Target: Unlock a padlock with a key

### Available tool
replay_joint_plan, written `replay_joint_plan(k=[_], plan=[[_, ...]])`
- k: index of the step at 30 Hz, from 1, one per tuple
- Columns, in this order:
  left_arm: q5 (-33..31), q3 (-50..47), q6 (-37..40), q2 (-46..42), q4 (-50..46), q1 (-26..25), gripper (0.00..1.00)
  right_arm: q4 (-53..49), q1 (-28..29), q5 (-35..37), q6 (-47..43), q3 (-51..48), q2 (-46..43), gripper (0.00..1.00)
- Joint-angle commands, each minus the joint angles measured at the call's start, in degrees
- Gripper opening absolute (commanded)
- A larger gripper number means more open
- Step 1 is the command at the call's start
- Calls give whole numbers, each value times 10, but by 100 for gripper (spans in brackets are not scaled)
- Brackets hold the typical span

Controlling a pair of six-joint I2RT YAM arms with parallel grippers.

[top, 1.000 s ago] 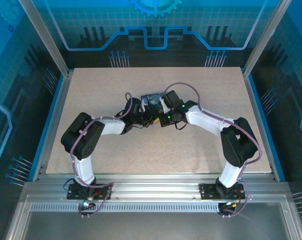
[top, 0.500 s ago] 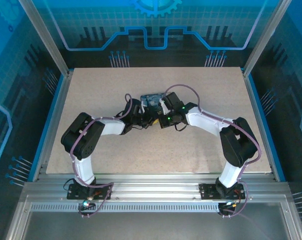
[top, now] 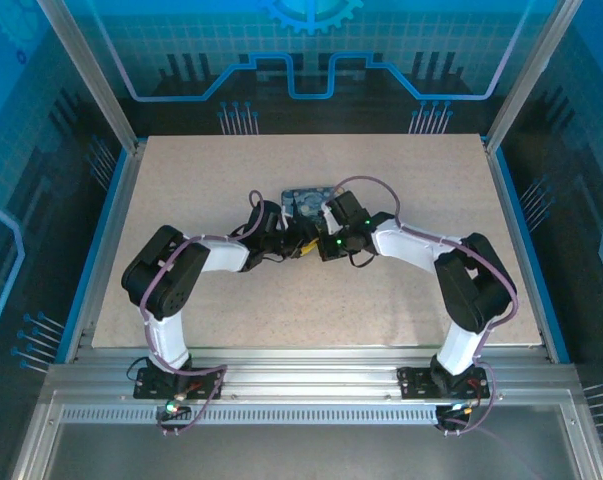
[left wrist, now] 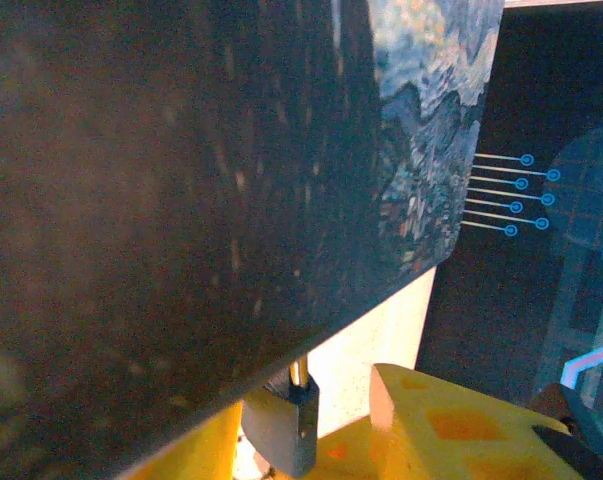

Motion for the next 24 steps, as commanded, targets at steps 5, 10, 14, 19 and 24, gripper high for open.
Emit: replay_joint_plan(k=[5,10,14,19,24], plan=[[-3,-20,5,-32,26,1,41,24,-13,-30,-3,-22,3,0],[-8,-31,6,-43,24,6,43,31,-20,-44,-16,-27,-2,0],[-21,-44,13,-63,16,12,43,24,-25,-51,-32,-24,-4,0],[-33,-55,35,-87,-13,22,44,-3,-28,-49,-61,-10,1,0],[-33,-66,38,-96,-10,33,44,-31,-33,-52,-88,5,10,0]])
